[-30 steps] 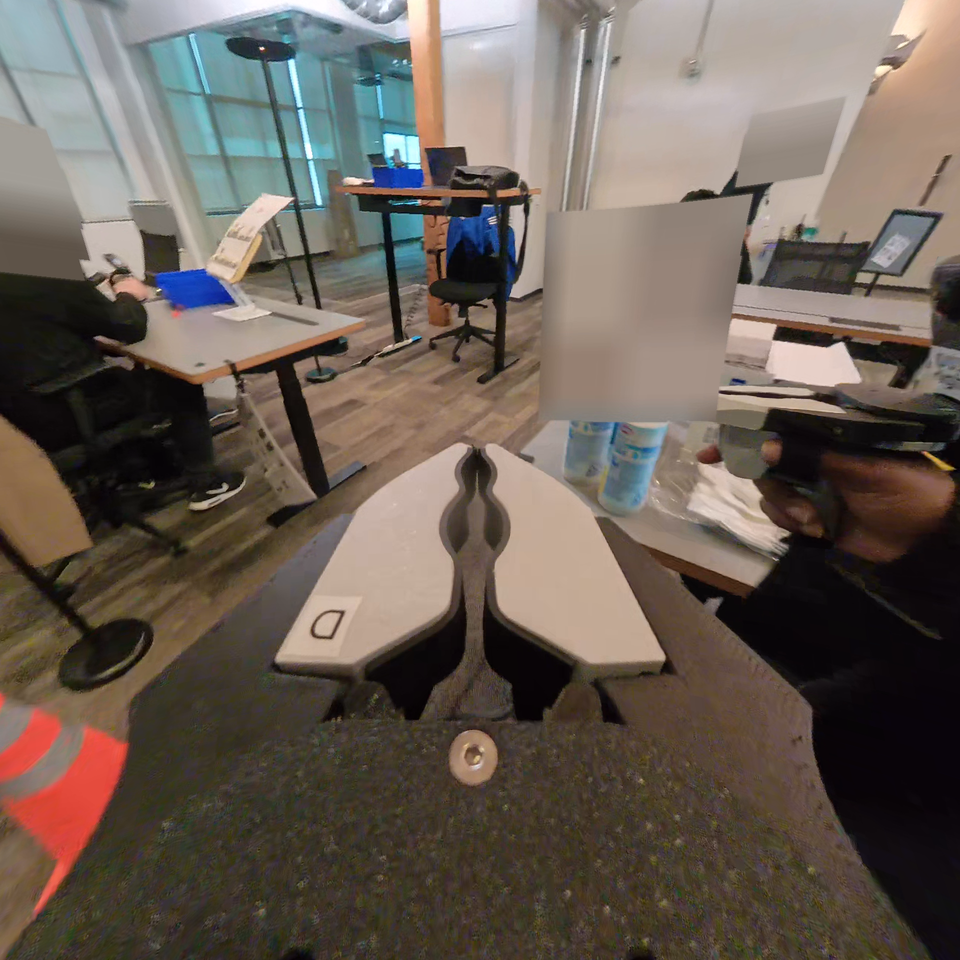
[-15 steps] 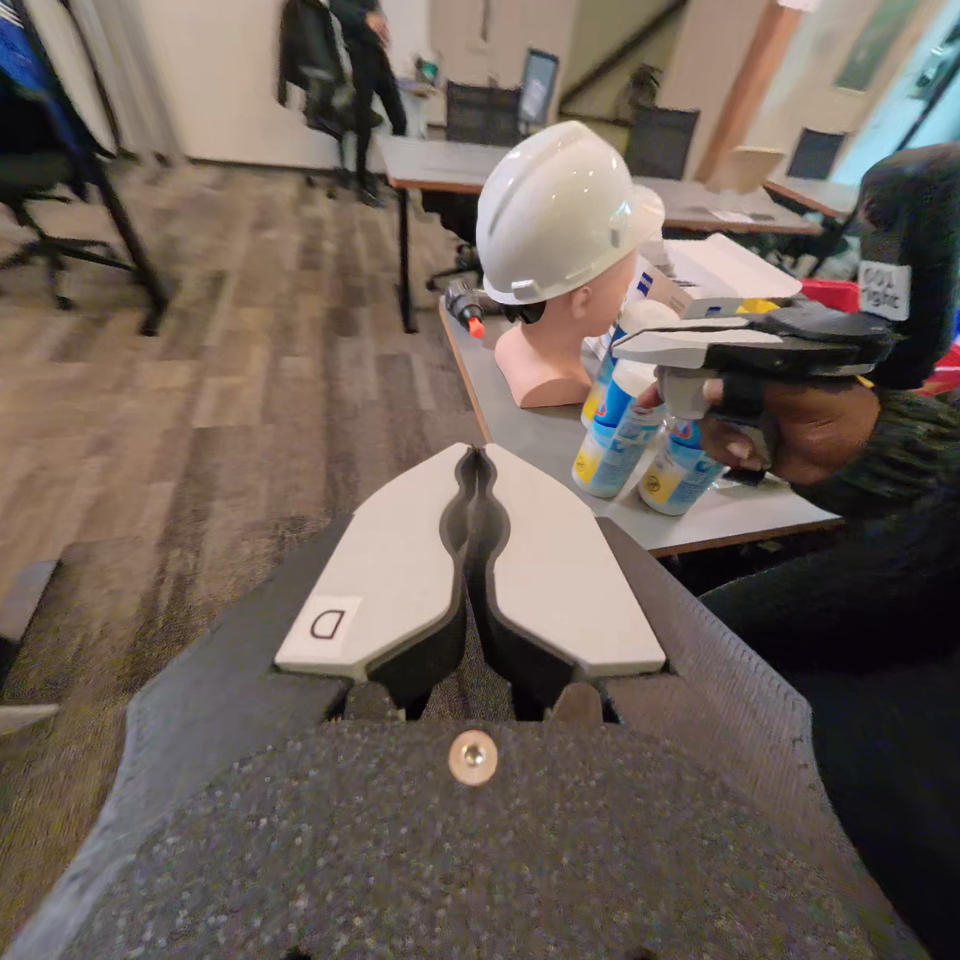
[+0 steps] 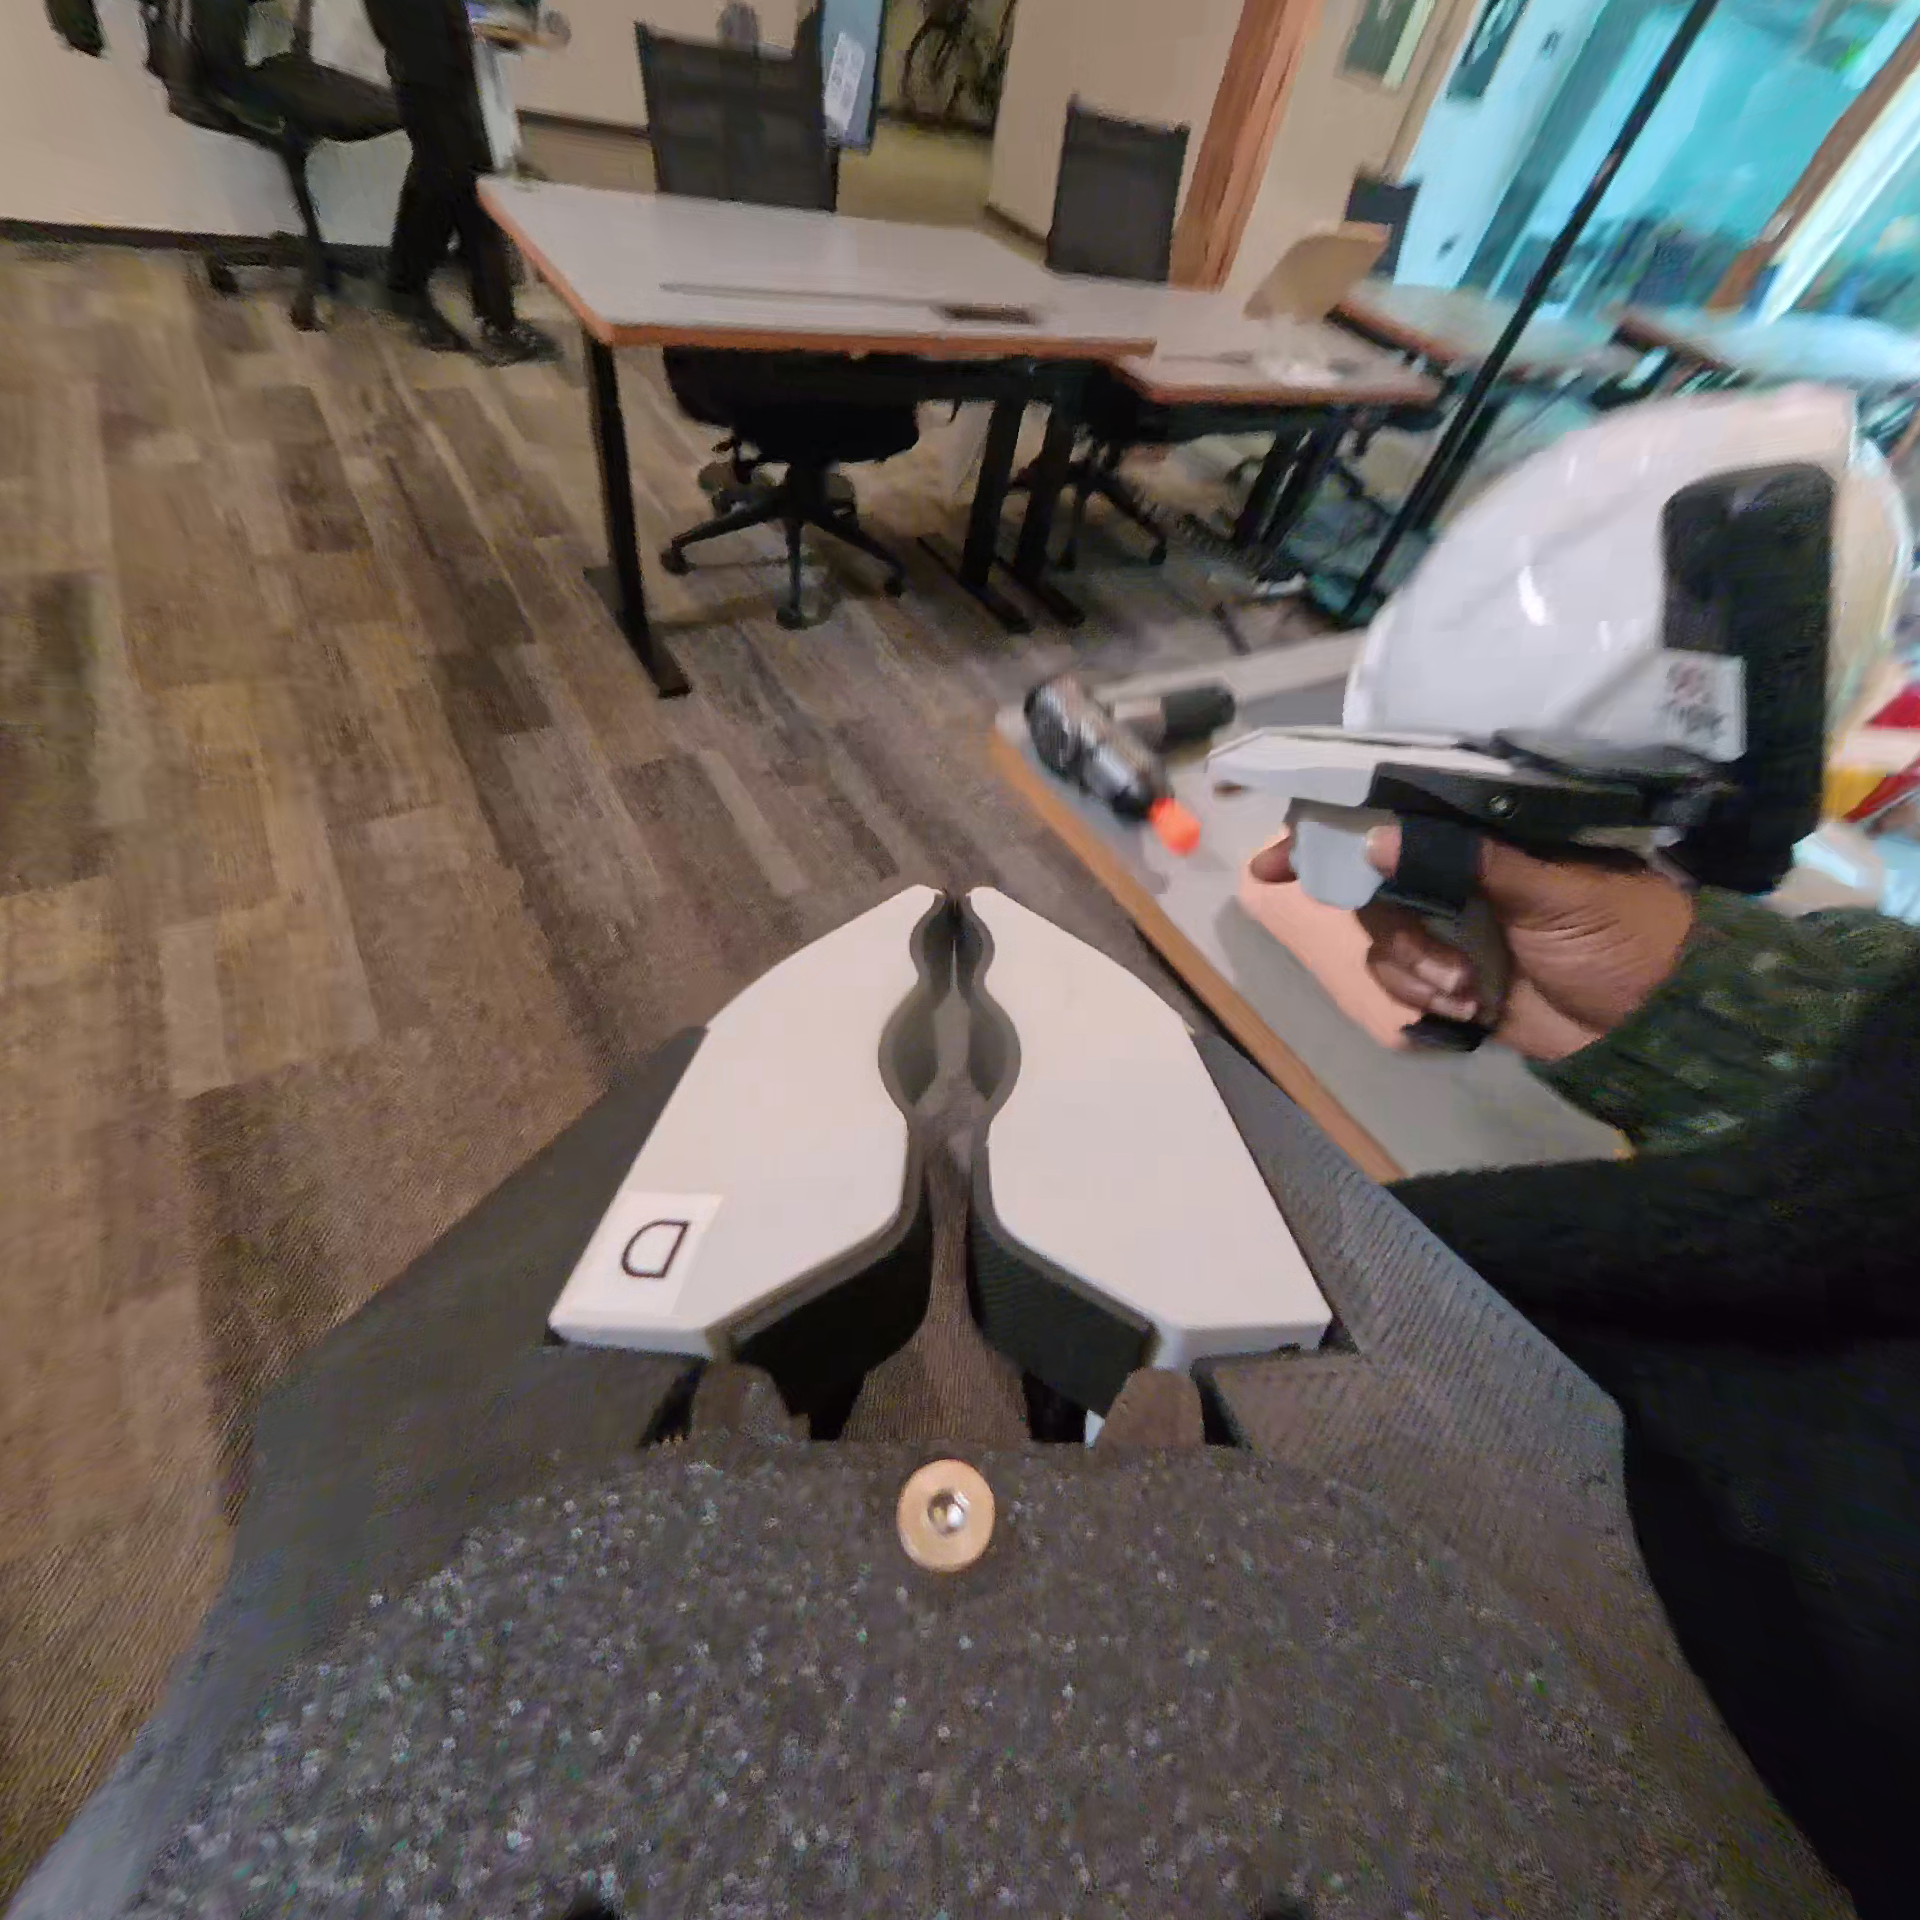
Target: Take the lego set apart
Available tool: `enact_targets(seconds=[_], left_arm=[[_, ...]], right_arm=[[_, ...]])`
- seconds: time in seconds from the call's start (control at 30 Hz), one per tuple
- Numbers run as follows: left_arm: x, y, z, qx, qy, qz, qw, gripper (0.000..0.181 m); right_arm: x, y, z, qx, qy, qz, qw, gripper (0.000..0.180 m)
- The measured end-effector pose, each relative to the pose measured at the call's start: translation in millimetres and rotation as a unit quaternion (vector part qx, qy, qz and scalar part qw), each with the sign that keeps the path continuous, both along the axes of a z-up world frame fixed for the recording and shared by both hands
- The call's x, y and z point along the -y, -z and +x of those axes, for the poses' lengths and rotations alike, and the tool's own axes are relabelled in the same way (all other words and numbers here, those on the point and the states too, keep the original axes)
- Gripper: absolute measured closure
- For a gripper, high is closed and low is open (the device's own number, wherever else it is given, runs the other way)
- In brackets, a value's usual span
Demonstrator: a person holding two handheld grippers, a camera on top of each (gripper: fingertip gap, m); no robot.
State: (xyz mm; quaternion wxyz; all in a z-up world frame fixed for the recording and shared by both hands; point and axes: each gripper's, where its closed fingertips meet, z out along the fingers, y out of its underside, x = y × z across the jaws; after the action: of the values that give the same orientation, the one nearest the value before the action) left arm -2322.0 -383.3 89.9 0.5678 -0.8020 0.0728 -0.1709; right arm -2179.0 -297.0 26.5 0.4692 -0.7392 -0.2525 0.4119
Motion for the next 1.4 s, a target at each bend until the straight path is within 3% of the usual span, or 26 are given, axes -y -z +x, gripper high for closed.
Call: enact_targets(seconds=[0.2,0.37,0.47,0.6,0.8,1.03,1.17,1.4], left_arm=[[-191.6,-39.7,-83.7,0.001,0.054,0.040,0.998,0.179],[-355.0,-18.3,-106.7,-0.016,0.128,0.038,0.991,0.179],[-456.5,0.5,-106.2,-0.042,0.171,0.042,0.983,0.179],[-597.6,2.3,-75.8,-0.009,0.241,0.049,0.969,0.181],[-777.0,9.0,45.2,0.008,0.406,0.015,0.914,0.180],[-936.8,51.5,229.1,-0.037,0.489,0.021,0.871,0.180],[-1028.6,68.6,350.4,-0.035,0.499,-0.011,0.866,0.179],[-1181.1,68.3,587.6,-0.043,0.557,-0.011,0.830,0.175]], right_arm=[[-158.1,-30.9,-40.8,0.012,0.069,0.031,0.997,0.180],[-278.4,-11.9,-24.2,0.037,0.191,0.034,0.980,0.180],[-359.6,-0.8,12.8,0.044,0.327,0.045,0.943,0.180],[-448.2,-14.5,82.6,0.059,0.491,0.064,0.867,0.180],[-519.0,-23.6,167.8,0.112,0.597,0.032,0.794,0.180],[-622.1,42.5,306.9,0.101,0.695,0.005,0.712,0.180],[-716.2,71.2,417.2,0.103,0.708,-0.020,0.698,0.180],[-858.2,26.9,606.8,0.159,0.698,0.002,0.698,0.180]])
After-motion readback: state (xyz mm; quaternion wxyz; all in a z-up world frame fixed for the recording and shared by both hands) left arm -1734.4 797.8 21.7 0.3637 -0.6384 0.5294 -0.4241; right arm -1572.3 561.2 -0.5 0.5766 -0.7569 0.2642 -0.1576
